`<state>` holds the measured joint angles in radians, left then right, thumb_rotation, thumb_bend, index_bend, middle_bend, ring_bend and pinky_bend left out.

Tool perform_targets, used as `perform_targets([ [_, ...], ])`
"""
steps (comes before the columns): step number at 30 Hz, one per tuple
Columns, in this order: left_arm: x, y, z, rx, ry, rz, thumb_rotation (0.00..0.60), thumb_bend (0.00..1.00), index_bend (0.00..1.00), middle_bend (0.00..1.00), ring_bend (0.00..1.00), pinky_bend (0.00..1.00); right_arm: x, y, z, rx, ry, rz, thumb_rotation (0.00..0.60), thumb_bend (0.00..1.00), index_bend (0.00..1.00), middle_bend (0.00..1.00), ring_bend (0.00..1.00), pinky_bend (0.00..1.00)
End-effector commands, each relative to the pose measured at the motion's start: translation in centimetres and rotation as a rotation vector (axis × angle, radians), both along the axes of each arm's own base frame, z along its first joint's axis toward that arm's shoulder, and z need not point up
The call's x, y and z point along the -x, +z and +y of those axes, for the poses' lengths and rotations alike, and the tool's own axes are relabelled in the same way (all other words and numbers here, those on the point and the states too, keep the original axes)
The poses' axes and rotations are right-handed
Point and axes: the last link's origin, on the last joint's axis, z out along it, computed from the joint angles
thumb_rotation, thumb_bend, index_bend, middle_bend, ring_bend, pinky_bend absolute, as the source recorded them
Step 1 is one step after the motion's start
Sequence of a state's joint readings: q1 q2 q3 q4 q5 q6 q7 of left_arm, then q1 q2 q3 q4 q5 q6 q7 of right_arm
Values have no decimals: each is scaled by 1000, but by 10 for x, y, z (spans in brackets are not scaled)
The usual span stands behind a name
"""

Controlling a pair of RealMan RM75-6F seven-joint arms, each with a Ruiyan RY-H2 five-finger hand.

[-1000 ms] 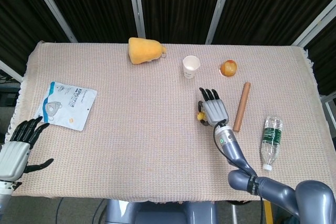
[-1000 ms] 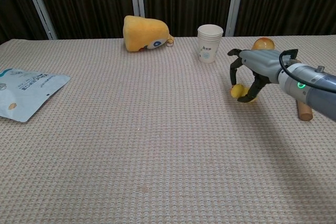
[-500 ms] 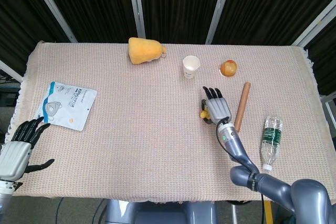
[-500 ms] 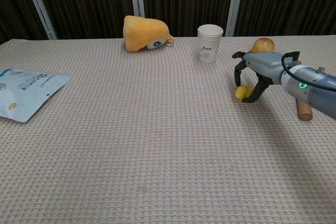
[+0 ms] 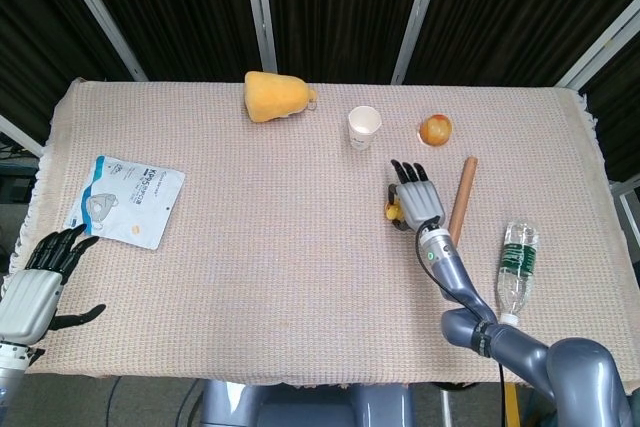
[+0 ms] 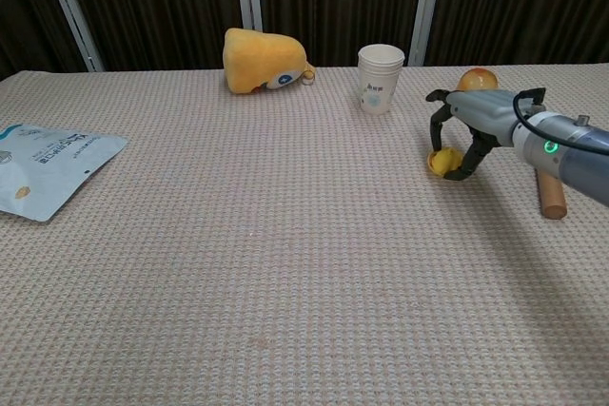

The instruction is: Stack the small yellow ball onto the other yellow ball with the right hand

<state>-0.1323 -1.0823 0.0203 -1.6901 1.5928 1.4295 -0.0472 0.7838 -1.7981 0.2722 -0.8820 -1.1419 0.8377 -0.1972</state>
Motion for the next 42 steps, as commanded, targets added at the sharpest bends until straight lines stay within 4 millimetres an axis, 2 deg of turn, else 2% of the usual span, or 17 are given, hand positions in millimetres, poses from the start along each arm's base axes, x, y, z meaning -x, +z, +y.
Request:
perform_targets([
  [1, 0, 0, 0, -1, -1, -1, 600, 0, 111, 0, 0, 18, 0, 3, -2, 5, 3, 0, 600, 203, 548, 0, 0, 0],
  [15, -1, 0, 0, 6, -6, -13, 600, 0, 111, 0, 0, 18, -7, 15, -10, 15, 31, 13, 600, 203, 548, 0, 0, 0],
  [32, -3, 0, 0, 14, -9, -26, 600, 0, 114, 0, 0, 18, -5, 0, -14, -13, 8, 28, 600, 203, 548, 0, 0, 0],
  [42, -3, 0, 0, 21, -6, -31, 600, 0, 117, 0, 0, 20, 0, -1, -18, -8, 1, 36, 600, 204, 541, 0, 0, 0],
])
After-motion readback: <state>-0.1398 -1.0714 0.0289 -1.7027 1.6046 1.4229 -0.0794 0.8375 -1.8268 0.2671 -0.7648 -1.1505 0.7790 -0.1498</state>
